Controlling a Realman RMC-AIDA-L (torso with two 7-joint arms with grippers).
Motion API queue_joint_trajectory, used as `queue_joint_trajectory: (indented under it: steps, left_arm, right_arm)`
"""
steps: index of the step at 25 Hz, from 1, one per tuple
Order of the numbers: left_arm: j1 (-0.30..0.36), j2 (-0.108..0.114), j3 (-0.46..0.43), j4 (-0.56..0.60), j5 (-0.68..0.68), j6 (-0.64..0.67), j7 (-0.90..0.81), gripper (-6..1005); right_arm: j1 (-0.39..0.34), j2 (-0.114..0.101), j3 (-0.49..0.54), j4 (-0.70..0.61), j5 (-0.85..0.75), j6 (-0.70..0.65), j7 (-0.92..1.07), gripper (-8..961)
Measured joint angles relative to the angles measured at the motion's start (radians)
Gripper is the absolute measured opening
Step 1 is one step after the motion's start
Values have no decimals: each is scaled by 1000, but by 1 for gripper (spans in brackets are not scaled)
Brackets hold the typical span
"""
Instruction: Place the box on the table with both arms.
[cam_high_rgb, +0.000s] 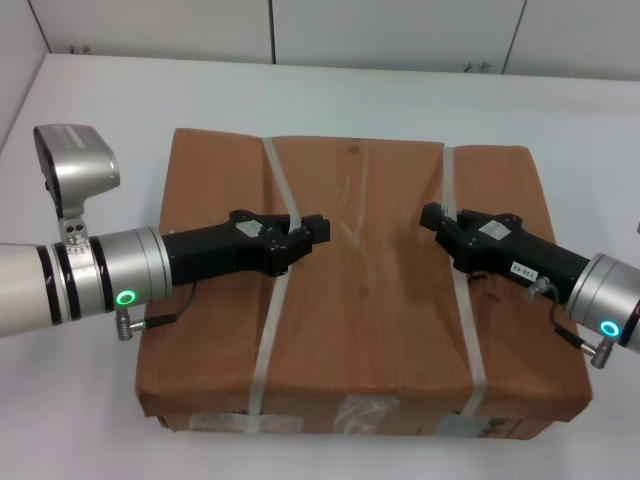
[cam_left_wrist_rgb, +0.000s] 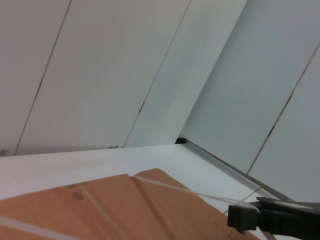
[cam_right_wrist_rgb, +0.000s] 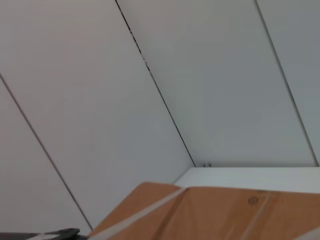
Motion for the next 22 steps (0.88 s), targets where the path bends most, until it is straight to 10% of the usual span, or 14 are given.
queue_joint_trajectory:
  steps: [22]
  left_arm:
    - [0,-2,0,0,1,0,9,93]
  right_arm:
    - [-2,0,7,0,0,9,0,54]
